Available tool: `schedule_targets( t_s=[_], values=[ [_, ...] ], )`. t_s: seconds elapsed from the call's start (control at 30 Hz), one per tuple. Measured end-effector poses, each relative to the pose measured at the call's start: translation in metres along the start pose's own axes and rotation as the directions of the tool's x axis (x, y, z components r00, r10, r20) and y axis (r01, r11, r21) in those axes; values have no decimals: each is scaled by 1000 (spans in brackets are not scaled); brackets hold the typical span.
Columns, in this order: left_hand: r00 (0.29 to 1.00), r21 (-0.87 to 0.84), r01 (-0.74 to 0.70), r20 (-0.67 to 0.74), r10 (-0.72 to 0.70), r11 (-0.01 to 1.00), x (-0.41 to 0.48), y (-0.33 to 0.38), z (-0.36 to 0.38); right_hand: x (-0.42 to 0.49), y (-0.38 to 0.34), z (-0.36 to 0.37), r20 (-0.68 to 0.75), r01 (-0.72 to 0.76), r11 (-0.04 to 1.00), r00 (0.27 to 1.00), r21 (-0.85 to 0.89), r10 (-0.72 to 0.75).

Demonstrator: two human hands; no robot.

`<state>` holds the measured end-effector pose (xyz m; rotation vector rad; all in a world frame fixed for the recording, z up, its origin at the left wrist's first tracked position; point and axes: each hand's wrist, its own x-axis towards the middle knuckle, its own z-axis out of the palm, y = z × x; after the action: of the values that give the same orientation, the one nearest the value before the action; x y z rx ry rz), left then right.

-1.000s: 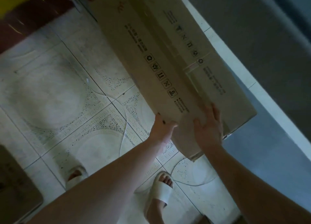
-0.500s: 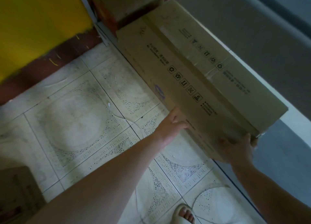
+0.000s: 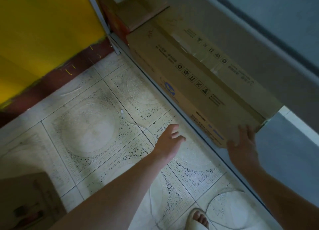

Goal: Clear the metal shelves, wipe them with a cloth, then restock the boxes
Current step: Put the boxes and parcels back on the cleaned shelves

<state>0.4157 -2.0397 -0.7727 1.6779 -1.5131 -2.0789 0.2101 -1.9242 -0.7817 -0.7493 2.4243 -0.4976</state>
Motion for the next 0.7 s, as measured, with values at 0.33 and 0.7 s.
schedule_targets(
  t_s=[0.33,0.7],
  values=[
    [984,166,-50,176,20,985,-114,23,-12,-142,-60,-27,212,-167,965,969,202,123],
    [940,511,-93,329,-94,855,-200,-3,-31,-350,-24,-15,304,-546,778,833,311,463]
  ],
)
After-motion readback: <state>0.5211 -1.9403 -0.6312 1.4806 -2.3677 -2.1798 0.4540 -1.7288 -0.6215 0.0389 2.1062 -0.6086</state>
